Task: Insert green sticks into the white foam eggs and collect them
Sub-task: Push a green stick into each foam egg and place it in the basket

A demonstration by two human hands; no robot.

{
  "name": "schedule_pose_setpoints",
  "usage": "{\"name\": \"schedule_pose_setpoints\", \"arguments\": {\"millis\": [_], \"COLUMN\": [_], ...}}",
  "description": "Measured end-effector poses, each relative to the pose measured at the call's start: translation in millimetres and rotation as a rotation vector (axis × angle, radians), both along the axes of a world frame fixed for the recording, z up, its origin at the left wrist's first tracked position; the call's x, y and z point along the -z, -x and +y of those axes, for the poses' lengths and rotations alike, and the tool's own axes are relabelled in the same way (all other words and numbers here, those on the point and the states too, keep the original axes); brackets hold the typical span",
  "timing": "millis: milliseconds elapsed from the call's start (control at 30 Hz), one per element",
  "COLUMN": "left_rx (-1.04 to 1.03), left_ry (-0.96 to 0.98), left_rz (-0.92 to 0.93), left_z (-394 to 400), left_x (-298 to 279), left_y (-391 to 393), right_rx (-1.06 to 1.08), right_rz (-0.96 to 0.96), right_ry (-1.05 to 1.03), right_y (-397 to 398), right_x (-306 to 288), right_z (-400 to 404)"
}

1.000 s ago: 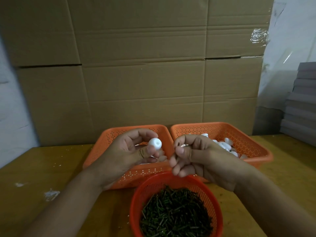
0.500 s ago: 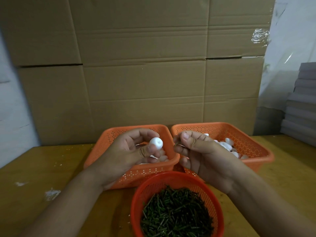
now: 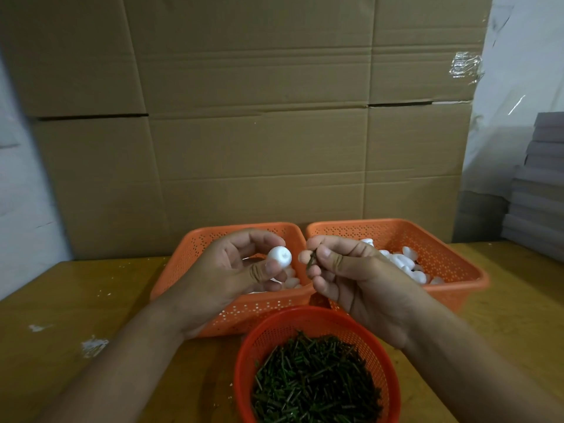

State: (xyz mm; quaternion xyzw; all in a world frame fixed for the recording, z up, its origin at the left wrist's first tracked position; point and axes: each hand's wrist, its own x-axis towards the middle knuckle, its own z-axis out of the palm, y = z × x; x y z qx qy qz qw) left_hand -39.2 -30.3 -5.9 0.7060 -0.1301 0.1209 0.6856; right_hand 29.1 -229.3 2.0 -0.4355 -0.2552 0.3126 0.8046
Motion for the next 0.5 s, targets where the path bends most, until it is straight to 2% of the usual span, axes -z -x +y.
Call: {"name": "schedule_pose_setpoints", "arguments": {"millis": [300, 500], "left_rx": [0.002, -0.021], "left_ry": [0.029, 0.086], "left_rz": [0.011, 0.009], "left_z": [-4.1, -5.4], "left_x": [-3.0, -3.1], "left_y": [3.4, 2.5], "right_rx": [0.296, 0.366], "right_rz": [-0.239, -0.261], "right_ry": [-0.025, -0.034], "right_y": [3.8, 5.2], "right_x": [3.1, 1.1], "right_z": [5.2, 3.0]}}
